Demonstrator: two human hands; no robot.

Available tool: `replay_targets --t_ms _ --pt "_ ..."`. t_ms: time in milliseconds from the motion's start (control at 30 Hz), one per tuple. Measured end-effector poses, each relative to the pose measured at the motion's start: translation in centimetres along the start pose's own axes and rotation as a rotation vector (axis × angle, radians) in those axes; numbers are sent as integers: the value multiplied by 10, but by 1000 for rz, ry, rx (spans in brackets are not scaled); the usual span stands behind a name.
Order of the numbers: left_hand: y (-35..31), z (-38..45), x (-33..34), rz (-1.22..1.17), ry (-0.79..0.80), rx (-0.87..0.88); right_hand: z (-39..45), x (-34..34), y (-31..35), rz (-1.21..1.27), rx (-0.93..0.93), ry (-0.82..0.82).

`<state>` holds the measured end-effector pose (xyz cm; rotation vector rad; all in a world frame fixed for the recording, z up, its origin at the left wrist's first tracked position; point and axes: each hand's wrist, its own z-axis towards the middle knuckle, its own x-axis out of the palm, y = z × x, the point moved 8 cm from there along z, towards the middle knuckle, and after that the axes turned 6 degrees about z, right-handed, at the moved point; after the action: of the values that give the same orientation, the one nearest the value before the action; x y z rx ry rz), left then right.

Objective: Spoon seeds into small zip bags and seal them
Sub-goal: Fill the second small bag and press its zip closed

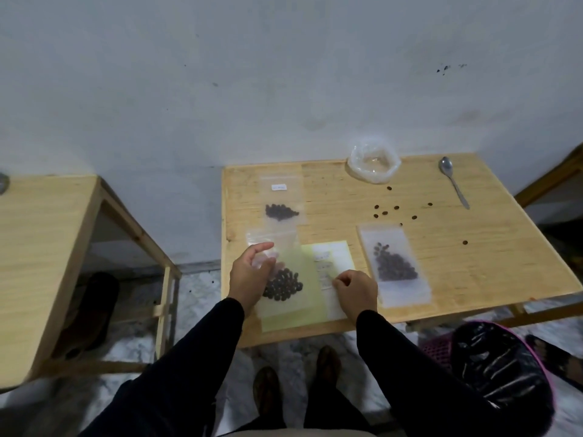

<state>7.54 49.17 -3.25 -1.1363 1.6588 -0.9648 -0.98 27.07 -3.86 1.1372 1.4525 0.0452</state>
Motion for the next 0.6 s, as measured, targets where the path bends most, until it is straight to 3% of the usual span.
replay_targets --t_ms 167,333,600 --pt "-11 4 -4 9 37 36 -5 -11 15 214 2 -25" --pt "-44 6 -2 -37 69 123 -7 -39 91 342 -227 5" --pt "-101 3 5 -93 145 256 -8 -52 169 279 -430 -46"
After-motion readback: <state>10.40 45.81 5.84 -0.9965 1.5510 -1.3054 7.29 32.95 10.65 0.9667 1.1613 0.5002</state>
